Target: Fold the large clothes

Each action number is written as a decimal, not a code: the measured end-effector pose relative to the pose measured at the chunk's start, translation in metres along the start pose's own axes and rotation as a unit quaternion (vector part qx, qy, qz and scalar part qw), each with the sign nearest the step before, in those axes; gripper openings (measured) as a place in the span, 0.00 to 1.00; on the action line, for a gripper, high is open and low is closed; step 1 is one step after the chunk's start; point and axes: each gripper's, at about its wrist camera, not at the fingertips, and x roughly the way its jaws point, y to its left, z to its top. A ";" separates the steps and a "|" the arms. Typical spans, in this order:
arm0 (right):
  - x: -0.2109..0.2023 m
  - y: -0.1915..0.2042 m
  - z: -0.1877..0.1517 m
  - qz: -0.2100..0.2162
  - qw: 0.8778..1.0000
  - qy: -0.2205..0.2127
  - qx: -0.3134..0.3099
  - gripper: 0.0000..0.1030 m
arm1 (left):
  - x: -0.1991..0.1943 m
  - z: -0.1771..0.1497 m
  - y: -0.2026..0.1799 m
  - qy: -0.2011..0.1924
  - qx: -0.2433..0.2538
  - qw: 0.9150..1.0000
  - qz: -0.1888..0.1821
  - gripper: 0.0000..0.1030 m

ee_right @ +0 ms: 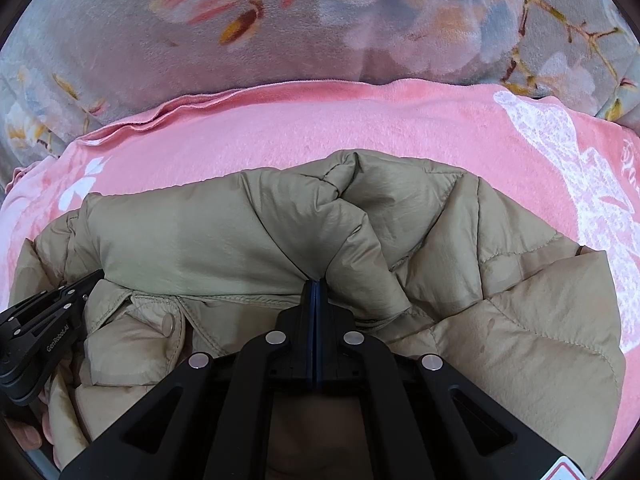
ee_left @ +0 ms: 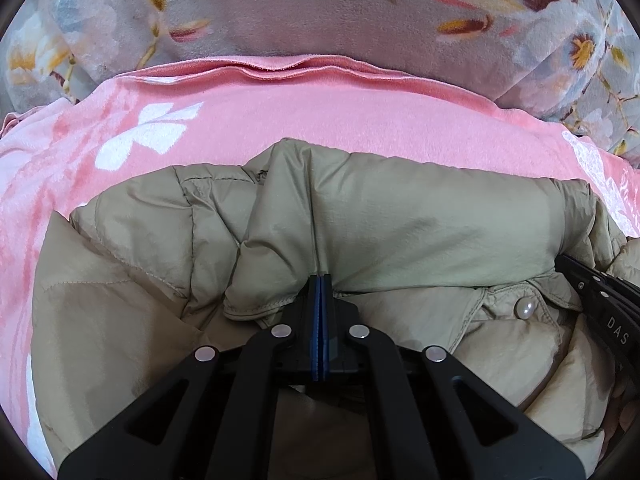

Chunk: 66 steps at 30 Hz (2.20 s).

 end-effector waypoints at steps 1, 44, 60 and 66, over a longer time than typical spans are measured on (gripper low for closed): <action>0.000 0.000 0.000 0.000 1.000 0.000 0.000 0.00 | 0.000 0.000 0.000 0.000 0.001 1.000 0.001 0.00; -0.350 -0.120 -0.366 0.132 0.961 0.009 0.243 0.69 | -0.279 -0.342 0.217 0.063 -0.276 0.941 -0.184 0.75; -0.405 -0.089 -0.359 0.120 0.970 -0.079 0.198 0.04 | -0.366 -0.344 0.205 0.007 -0.242 0.945 -0.220 0.01; -0.497 -0.075 -0.381 0.127 0.971 -0.146 0.143 0.03 | -0.476 -0.369 0.216 -0.069 -0.229 0.940 -0.241 0.01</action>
